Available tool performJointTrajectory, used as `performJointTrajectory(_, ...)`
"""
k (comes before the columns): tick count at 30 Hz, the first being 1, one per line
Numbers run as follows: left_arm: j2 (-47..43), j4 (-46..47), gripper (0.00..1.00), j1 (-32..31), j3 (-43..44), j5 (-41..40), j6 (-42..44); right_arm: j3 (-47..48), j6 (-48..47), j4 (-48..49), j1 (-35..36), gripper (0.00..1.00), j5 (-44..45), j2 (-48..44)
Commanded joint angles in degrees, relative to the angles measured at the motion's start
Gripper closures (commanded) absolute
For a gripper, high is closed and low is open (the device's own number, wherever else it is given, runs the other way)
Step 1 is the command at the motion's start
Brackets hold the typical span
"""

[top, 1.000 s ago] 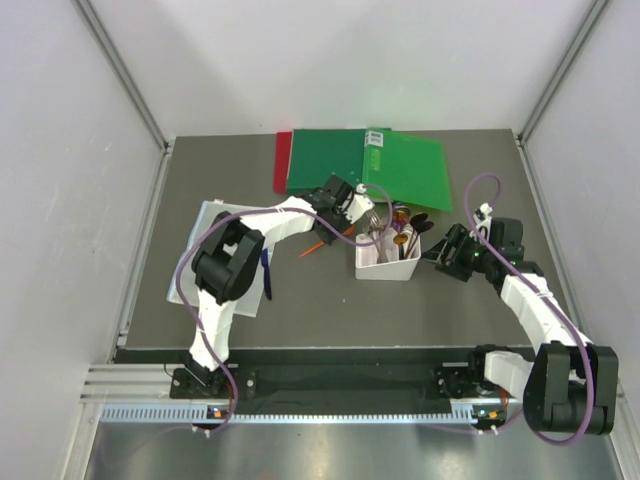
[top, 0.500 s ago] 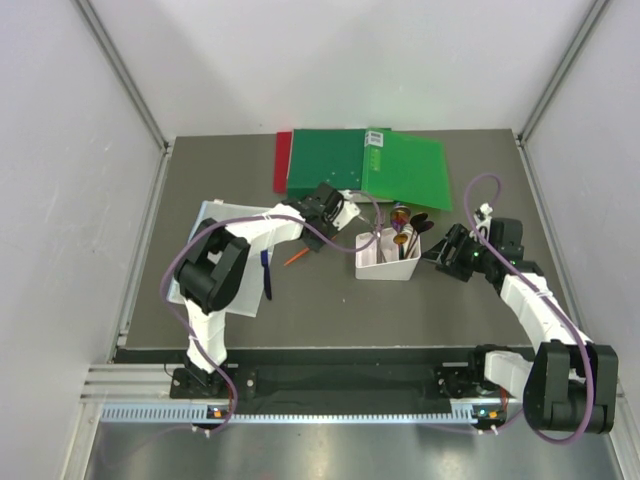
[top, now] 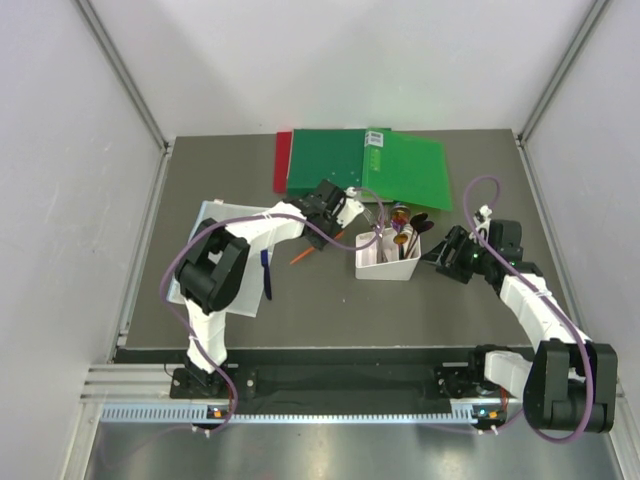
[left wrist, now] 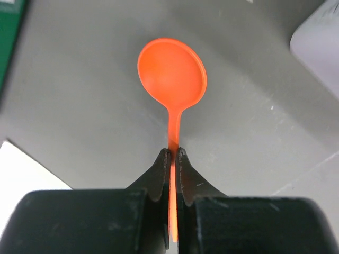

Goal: Sort the eating utensils into containers
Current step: Pick up the spoon from the center of the board, then place the spoon in the storage box.

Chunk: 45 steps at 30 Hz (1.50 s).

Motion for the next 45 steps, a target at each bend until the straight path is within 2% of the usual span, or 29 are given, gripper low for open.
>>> performJointTrajectory(1,0.54,3.54,1.0,-0.23,2.35,1.34,-1.78,0.27,-0.59,1.4,-0.4,0.36,0.26,-0.3)
performJointTrajectory(8,-4.46,7.32,1.0,0.12,-1.07,-3.05,-3.63,0.18,-0.59,1.49,-0.4,0.36,0.26,-0.12)
performJointTrajectory(19,-16.76,6.09,1.0,1.44,-1.26,-10.87,-8.28,0.0,-0.68,1.92,-0.4,0.36,0.79,0.14)
performJointTrajectory(23,-21.6,6.79,1.0,2.14,-1.08,-9.83,-10.48,-0.17,-0.42,1.93,-0.4,0.36,0.97,-0.03)
performJointTrajectory(27,-30.46,12.84,1.0,2.06,-3.18,-2.81,-15.04,-0.17,-0.42,1.66,-0.4,0.36,1.67,-0.38)
performJointTrajectory(28,-31.88,18.69,1.0,2.06,-5.54,-0.97,-17.75,-0.09,-0.5,1.66,-0.4,0.36,2.02,-0.47)
performJointTrajectory(29,-33.2,21.79,1.0,1.97,-6.95,4.71,-19.87,0.0,-0.42,1.75,-0.4,0.35,2.2,-0.3)
performJointTrajectory(32,-36.54,32.23,1.0,0.57,-11.0,12.64,-27.08,0.26,-0.07,2.27,-0.4,0.35,2.72,0.14)
performJointTrajectory(37,-34.45,36.66,1.0,-6.29,-12.94,13.99,-28.67,0.53,0.9,2.8,-0.4,0.36,3.25,-0.03)
performJointTrajectory(41,-32.6,50.01,1.0,-13.04,-19.17,16.37,-31.57,0.53,0.81,2.63,-0.4,0.36,4.13,-0.12)
performJointTrajectory(42,-31.29,56.3,1.0,-14.11,-20.32,16.37,-31.84,0.53,0.81,2.72,-0.4,0.36,4.22,-0.03)
performJointTrajectory(45,-28.22,62.49,1.0,-17.98,-22.44,15.67,-29.65,0.27,0.99,2.89,-0.4,0.36,4.22,-0.12)
